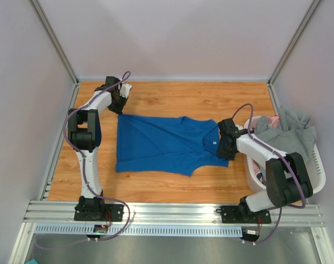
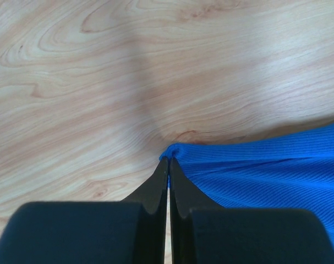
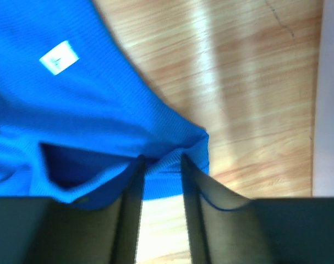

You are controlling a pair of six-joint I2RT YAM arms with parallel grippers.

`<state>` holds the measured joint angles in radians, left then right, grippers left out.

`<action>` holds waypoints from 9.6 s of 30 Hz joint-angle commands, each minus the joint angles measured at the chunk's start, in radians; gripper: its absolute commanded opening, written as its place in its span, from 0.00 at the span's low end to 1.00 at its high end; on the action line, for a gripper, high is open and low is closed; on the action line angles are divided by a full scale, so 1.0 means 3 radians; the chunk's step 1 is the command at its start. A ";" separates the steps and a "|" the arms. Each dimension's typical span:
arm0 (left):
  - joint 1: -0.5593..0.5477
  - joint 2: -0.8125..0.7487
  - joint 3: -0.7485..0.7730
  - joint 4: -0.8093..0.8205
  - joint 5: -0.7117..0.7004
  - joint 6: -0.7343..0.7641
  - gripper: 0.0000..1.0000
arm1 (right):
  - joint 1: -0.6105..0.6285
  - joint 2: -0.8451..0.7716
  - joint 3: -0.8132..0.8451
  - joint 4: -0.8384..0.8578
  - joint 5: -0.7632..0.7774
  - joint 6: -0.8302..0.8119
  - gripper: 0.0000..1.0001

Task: Fold and stack the mixed laundry pile
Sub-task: Flatten out the tank top at the center of the board, then fold the tank top.

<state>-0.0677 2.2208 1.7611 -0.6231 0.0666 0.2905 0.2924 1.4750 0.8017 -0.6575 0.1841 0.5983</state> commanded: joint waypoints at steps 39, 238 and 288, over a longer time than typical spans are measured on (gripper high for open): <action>-0.0035 -0.2235 -0.1204 -0.0447 0.1035 0.0871 0.60 | 0.0925 -0.0656 0.0605 -0.0554 0.0352 -0.0389 0.48; 0.0333 -0.1790 -0.1453 -0.0424 0.0627 0.0168 0.58 | 0.0027 0.0604 0.2093 -0.0310 -0.0771 -0.0215 0.52; 0.0364 -0.0459 -0.0450 -0.0101 0.0872 -0.0580 0.45 | 0.0375 0.2334 0.3326 0.0279 -0.1232 0.0255 0.00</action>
<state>0.0345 2.0785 1.5768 -0.6682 0.3092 0.1505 0.4171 2.2448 1.7943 -0.6102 -0.1772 0.6807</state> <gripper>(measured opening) 0.447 0.013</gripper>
